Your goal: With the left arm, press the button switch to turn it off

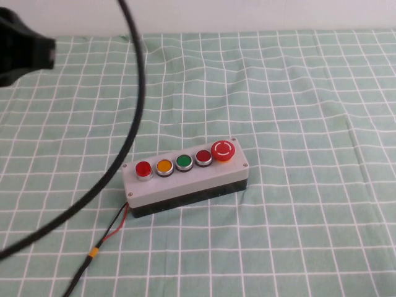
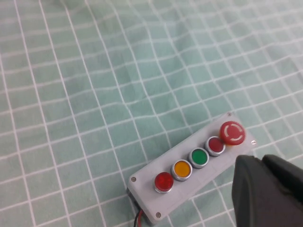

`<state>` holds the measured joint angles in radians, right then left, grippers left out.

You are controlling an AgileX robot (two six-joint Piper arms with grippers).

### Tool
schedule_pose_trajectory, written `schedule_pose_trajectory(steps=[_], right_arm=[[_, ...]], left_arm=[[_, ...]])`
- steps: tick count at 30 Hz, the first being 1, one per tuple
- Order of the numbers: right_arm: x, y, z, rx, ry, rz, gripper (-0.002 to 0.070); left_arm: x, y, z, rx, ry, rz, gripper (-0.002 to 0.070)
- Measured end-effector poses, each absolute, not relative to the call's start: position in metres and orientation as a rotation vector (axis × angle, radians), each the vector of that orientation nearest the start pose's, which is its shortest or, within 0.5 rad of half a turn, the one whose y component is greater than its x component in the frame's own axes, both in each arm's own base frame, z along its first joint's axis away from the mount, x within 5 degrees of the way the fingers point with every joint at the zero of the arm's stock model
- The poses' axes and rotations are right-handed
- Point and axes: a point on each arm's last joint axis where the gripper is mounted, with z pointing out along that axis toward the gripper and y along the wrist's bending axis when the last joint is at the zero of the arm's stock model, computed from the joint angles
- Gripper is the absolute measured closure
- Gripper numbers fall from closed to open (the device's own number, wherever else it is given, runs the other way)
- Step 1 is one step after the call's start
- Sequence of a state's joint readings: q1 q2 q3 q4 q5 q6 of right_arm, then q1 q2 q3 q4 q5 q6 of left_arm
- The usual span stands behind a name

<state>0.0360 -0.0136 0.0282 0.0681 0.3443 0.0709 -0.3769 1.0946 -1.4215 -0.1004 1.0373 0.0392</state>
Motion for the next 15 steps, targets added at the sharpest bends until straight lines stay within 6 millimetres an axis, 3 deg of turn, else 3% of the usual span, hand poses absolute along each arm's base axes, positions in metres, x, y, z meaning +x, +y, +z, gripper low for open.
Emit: schedule_pose_trajectory(steps=[4,8,12,15], right_arm=[[0.053,0.004,0.173,0.075,1.842,0.141,0.0694],[0.053,0.004,0.173,0.075,1.842,0.141,0.0694],[0.053,0.004,0.173,0.075,1.842,0.141,0.0694],[0.053,0.004,0.173,0.075,1.842,0.141,0.0694]], left_arm=[[0.134,-0.06,0.465,0.435,2.07,-0.301,0.0677],[0.086,-0.04,0.455,0.424,2.003,-0.289,0.0677],[0.043,-0.022,0.435,0.412,1.939,-0.293,0.0677],[0.022,-0.014,0.414,0.408,1.915,-0.301,0.0677]])
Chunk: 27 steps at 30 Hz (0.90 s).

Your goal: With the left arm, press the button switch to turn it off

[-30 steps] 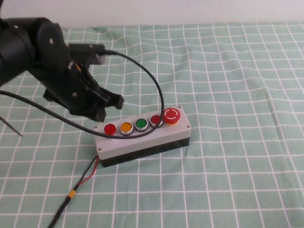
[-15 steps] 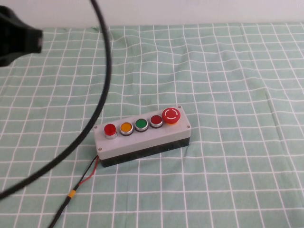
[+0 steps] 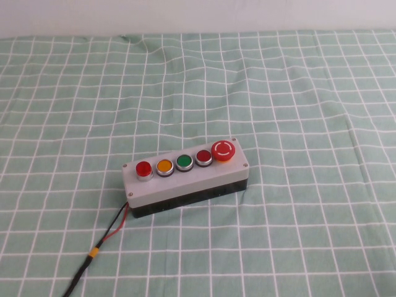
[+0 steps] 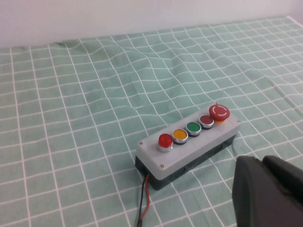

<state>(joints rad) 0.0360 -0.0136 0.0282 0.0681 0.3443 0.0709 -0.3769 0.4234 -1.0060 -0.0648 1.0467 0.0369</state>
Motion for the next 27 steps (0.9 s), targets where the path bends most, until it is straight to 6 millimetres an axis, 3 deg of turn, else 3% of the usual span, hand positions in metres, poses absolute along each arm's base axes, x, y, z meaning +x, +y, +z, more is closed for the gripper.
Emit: schedule_pose_trajectory(steps=[4,9,27], right_arm=[[0.053,0.004,0.173,0.075,1.842,0.141,0.0694],[0.053,0.004,0.173,0.075,1.842,0.141,0.0694],[0.053,0.004,0.173,0.075,1.842,0.141,0.0694]], left_arm=[[0.001,-0.006,0.388,0.374,1.893,-0.33,0.0678],[-0.006,-0.004,0.371,0.347,1.881,-0.351,0.0677],[-0.005,-0.003,0.368,0.352,1.895,-0.339,0.0677]])
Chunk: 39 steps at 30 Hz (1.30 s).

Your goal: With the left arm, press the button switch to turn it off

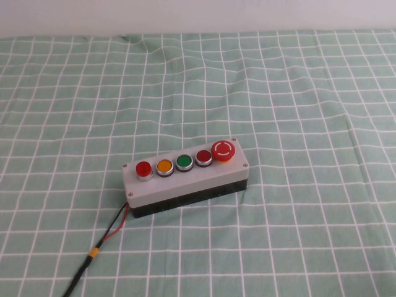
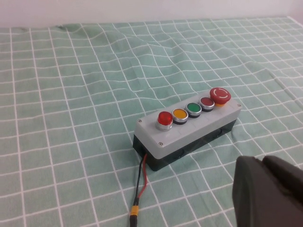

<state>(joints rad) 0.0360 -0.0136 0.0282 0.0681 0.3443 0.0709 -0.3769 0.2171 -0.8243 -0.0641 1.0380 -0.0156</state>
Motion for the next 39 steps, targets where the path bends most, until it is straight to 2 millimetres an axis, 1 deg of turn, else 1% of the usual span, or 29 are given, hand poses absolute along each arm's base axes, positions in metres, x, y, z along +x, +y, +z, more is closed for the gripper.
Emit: schedule_pose_trajectory(steps=[3,6,9,11,15,18,20,23,25,27,30,37,39], right_arm=[[0.053,0.004,0.173,0.075,1.842,0.141,0.0694],[0.053,0.004,0.173,0.075,1.842,0.141,0.0694],[0.053,0.004,0.173,0.075,1.842,0.141,0.0694],[0.053,0.004,0.173,0.075,1.842,0.141,0.0694],[0.053,0.004,0.173,0.075,1.842,0.141,0.0694],[0.053,0.004,0.173,0.075,1.842,0.141,0.0694],[0.053,0.004,0.173,0.075,1.842,0.141,0.0694],[0.053,0.004,0.173,0.075,1.842,0.141,0.0694],[0.053,0.004,0.173,0.075,1.842,0.141,0.0694],[0.053,0.004,0.173,0.075,1.842,0.141,0.0694],[0.053,0.004,0.173,0.075,1.842,0.141,0.0694],[0.053,0.004,0.173,0.075,1.842,0.141,0.0694],[0.053,0.004,0.173,0.075,1.842,0.141,0.0694]], left_arm=[[-0.003,-0.003,0.368,0.349,1.88,-0.325,0.0677],[0.002,-0.002,0.365,0.311,1.841,-0.271,0.0677],[0.01,-0.002,0.357,0.25,1.807,-0.191,0.0677],[0.016,-0.001,0.345,0.212,1.786,-0.137,0.0677],[0.029,-0.002,0.314,0.176,1.738,-0.074,0.0677],[0.035,-0.003,0.285,0.174,1.677,-0.073,0.0677],[0.039,-0.005,0.262,0.176,1.645,-0.077,0.0677],[0.048,-0.007,0.226,0.184,1.648,-0.081,0.0677],[0.053,-0.008,0.206,0.19,1.661,-0.083,0.0677],[0.055,-0.009,0.191,0.192,1.688,-0.086,0.0677],[0.054,-0.009,0.181,0.193,1.75,-0.083,0.0677],[0.052,-0.007,0.171,0.2,1.871,-0.071,0.0677],[0.052,-0.007,0.17,0.2,1.875,-0.07,0.0677]])
